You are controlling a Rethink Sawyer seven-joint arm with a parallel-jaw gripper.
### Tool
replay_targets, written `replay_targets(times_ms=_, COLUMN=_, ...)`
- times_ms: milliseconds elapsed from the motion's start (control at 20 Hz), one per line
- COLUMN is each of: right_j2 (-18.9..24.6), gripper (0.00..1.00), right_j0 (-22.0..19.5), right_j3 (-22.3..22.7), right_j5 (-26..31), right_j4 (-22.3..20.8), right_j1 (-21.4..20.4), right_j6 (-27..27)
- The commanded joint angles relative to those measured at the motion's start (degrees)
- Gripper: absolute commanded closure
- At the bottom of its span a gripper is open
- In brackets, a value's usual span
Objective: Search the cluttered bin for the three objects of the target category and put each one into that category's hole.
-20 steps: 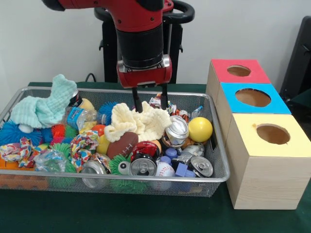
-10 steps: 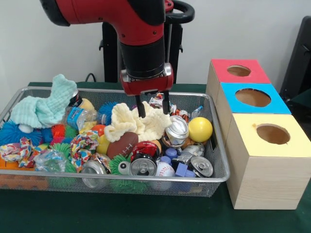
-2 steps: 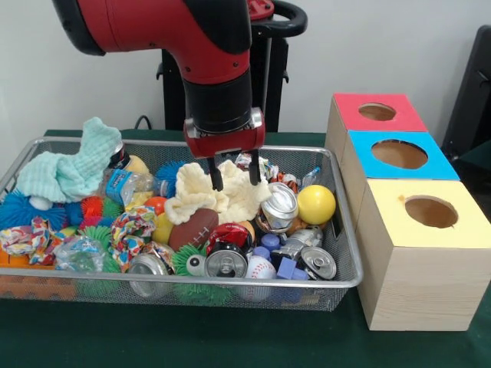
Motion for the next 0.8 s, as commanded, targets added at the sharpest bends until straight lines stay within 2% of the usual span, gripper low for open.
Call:
replay_targets(times_ms=50, right_j2=3.78, gripper=0.0, right_j0=-0.98, right_j3=-3.86, right_j5=-4.69, right_j4=-4.91, right_j1=4.15, right_j6=-5.81)
replay_targets(times_ms=300, right_j2=3.64, gripper=0.0, right_j0=-0.4, right_j3=-3.96, right_j5=-8.09, right_j4=-6.76, right_j1=6.15, right_j6=-3.67)
replay_targets(times_ms=800, right_j2=3.3, gripper=0.0, right_j0=0.43, right_j3=-2.46, right_j5=-11.96, right_j4=-8.38, right_j1=7.1, right_j6=-0.57)
